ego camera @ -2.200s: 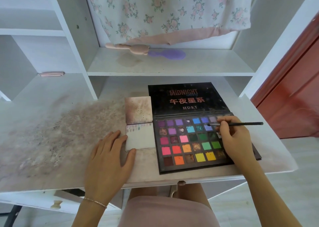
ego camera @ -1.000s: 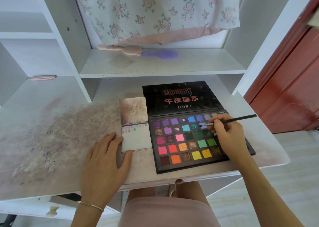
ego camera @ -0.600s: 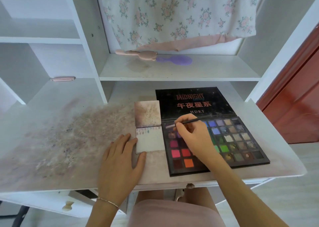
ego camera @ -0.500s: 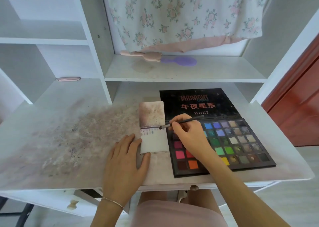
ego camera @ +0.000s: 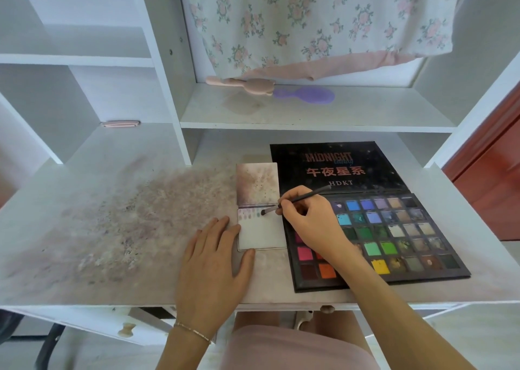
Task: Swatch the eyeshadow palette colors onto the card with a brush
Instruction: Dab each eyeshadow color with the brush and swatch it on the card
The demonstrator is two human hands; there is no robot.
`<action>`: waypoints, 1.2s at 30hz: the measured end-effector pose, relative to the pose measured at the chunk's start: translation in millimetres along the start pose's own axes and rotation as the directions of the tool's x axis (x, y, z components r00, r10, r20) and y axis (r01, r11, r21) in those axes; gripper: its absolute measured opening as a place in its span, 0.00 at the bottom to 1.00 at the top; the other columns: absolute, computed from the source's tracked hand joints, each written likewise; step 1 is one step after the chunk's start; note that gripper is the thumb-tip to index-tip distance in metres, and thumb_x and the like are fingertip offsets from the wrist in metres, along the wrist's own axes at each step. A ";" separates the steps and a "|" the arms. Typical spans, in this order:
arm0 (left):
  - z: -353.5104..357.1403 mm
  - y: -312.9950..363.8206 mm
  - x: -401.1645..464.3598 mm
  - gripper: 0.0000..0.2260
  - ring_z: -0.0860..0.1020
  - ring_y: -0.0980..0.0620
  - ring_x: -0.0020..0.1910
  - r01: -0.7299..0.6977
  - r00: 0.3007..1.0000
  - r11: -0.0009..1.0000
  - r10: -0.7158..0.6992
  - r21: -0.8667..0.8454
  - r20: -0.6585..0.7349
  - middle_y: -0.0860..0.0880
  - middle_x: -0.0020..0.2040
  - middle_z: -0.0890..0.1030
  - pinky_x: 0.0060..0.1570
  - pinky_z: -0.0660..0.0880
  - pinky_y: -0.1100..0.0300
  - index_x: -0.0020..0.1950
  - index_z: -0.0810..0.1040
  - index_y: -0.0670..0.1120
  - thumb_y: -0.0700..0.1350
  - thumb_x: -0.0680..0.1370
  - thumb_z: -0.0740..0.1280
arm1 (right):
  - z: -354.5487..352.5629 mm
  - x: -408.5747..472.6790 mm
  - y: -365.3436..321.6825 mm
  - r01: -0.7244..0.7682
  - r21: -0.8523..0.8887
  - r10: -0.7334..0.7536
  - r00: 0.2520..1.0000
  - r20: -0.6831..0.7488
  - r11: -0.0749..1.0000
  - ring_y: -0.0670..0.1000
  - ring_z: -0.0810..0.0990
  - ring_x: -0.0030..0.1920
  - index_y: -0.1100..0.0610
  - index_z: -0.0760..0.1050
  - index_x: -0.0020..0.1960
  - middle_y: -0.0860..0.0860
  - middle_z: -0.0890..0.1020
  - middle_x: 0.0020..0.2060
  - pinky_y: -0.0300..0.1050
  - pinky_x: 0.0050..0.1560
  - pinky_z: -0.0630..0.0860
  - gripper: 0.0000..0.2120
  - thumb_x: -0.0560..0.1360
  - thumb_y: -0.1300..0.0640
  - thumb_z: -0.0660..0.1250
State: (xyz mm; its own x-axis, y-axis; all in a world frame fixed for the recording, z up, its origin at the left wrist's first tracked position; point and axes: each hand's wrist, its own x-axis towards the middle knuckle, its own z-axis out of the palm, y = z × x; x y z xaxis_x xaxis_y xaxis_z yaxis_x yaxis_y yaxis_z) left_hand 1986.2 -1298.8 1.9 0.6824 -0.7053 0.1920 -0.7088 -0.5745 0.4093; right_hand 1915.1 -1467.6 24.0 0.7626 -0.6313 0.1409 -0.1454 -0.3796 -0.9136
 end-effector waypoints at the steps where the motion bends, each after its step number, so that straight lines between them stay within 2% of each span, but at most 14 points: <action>1: -0.2 0.1 -0.2 0.18 0.70 0.47 0.67 -0.001 1.000 1.000 0.001 0.004 -0.005 0.47 0.66 0.74 0.66 0.57 0.55 0.63 0.75 0.47 0.53 0.76 0.64 | 0.0 0.1 0.3 -0.004 -0.012 0.004 1.000 0.000 1.000 0.45 0.80 0.41 0.48 0.72 0.41 0.50 0.81 0.38 0.28 0.39 0.74 0.08 0.75 0.60 0.62; 4: -0.7 1.1 -0.8 0.20 0.73 0.45 0.64 -0.004 1.000 1.000 0.004 0.008 -0.017 0.46 0.63 0.76 0.64 0.61 0.51 0.61 0.77 0.45 0.54 0.73 0.62 | -0.1 -0.2 0.8 -0.024 -0.017 0.024 1.000 -0.001 1.000 0.49 0.80 0.41 0.48 0.72 0.40 0.52 0.81 0.37 0.33 0.40 0.76 0.08 0.75 0.59 0.62; 9: -0.7 1.6 -1.0 0.20 0.74 0.44 0.63 -0.002 1.000 1.000 0.003 0.018 -0.023 0.45 0.62 0.77 0.63 0.60 0.51 0.59 0.78 0.45 0.53 0.72 0.63 | 0.5 0.9 -0.2 -0.017 -0.005 0.017 1.000 0.002 1.000 0.46 0.80 0.41 0.48 0.72 0.41 0.49 0.81 0.37 0.28 0.39 0.74 0.08 0.75 0.60 0.62; 15: 1.1 0.4 -0.5 0.18 0.72 0.44 0.64 -0.002 1.000 1.000 0.002 0.013 -0.011 0.45 0.63 0.76 0.64 0.60 0.52 0.61 0.77 0.45 0.51 0.74 0.68 | -0.1 -0.1 -0.7 -0.017 -0.021 0.017 1.000 0.005 1.000 0.49 0.80 0.41 0.47 0.71 0.40 0.51 0.81 0.38 0.30 0.40 0.75 0.09 0.75 0.60 0.62; 23: 0.9 1.0 -0.7 0.17 0.74 0.44 0.62 -0.007 0.999 0.999 0.008 0.036 -0.034 0.45 0.62 0.77 0.63 0.61 0.51 0.59 0.78 0.45 0.51 0.74 0.66 | -0.5 -0.3 -0.9 -0.014 -0.024 0.015 1.000 0.006 1.000 0.48 0.80 0.41 0.47 0.71 0.40 0.51 0.81 0.38 0.31 0.40 0.75 0.09 0.75 0.60 0.62; 26: 0.9 0.5 -0.9 0.18 0.72 0.45 0.65 0.008 1.000 1.000 -0.008 0.018 -0.017 0.45 0.64 0.76 0.64 0.59 0.52 0.61 0.77 0.45 0.50 0.74 0.69 | -0.4 0.2 -0.9 -0.015 -0.024 0.015 1.000 0.004 1.000 0.48 0.80 0.41 0.47 0.71 0.40 0.51 0.81 0.38 0.29 0.39 0.74 0.09 0.75 0.60 0.62; 32: 1.3 0.3 -0.1 0.18 0.71 0.45 0.66 0.003 1.000 1.000 -0.003 0.016 -0.002 0.46 0.65 0.75 0.65 0.58 0.53 0.62 0.76 0.45 0.51 0.74 0.68 | -0.4 0.1 -0.7 -0.009 -0.033 0.009 1.000 0.004 0.999 0.47 0.79 0.41 0.47 0.71 0.41 0.51 0.81 0.38 0.28 0.39 0.74 0.09 0.75 0.60 0.62; 36: 1.5 0.3 -0.5 0.18 0.71 0.45 0.66 0.008 1.000 1.000 -0.008 0.020 -0.004 0.45 0.64 0.75 0.65 0.59 0.52 0.62 0.76 0.45 0.50 0.74 0.69 | -0.3 0.2 0.2 -0.015 -0.036 0.015 1.000 0.006 0.999 0.48 0.80 0.42 0.47 0.70 0.40 0.51 0.81 0.38 0.31 0.40 0.75 0.09 0.75 0.60 0.62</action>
State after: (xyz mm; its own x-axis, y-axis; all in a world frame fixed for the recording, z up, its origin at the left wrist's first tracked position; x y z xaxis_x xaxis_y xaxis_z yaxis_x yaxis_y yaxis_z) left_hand 1985.4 -1299.2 0.6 0.6887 -0.6991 0.1922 -0.7069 -0.5884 0.3926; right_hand 1915.0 -1468.0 23.9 0.7640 -0.6329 0.1252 -0.1794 -0.3948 -0.9011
